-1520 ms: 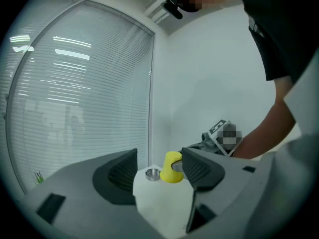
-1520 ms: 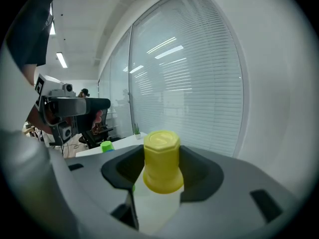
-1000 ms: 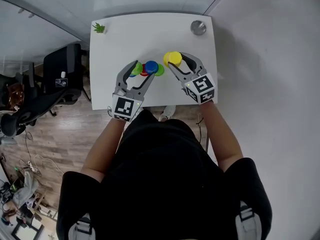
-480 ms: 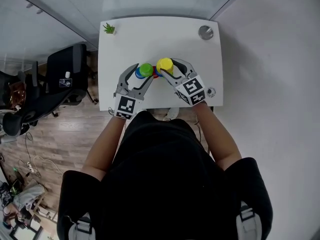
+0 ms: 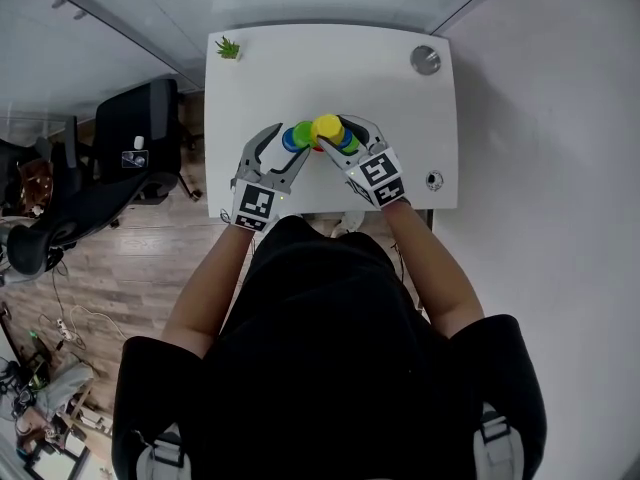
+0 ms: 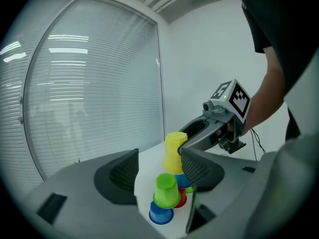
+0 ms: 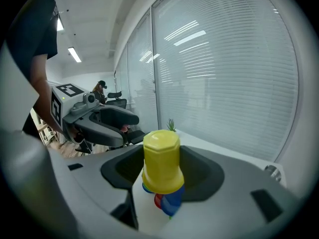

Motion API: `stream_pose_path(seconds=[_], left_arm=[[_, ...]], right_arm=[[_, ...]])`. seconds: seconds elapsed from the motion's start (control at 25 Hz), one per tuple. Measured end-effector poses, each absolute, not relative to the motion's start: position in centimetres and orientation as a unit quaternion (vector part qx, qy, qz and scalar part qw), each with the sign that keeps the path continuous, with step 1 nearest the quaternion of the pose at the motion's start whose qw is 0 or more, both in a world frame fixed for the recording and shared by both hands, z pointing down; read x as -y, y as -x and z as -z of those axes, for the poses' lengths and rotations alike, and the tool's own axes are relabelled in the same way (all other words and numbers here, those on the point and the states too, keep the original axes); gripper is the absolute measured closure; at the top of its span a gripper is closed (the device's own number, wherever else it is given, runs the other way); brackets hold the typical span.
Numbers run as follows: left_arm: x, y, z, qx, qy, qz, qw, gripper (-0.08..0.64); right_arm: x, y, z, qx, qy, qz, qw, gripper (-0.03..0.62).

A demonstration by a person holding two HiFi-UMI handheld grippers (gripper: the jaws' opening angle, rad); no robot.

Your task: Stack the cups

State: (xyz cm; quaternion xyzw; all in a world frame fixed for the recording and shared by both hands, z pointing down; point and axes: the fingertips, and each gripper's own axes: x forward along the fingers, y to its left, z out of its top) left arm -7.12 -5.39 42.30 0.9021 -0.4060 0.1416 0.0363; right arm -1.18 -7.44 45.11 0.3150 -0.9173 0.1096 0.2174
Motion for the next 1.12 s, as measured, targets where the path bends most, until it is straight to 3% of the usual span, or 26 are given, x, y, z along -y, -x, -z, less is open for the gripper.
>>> stream_pose_path(seconds=[0.68, 1.12], left_arm=[[5.3, 8.6, -41.7, 0.412, -0.9, -0.132, 0.046, 0.291], [4.9, 8.2, -40.8, 0.42, -0.898, -0.124, 0.043, 0.291]], right_arm=[[8.1, 1.0, -47.1, 0.908, -0.334, -0.117, 0.223, 0.345], [7.4, -0.1, -45.8, 0.914, -0.326, -0.126, 0.206, 0.225]])
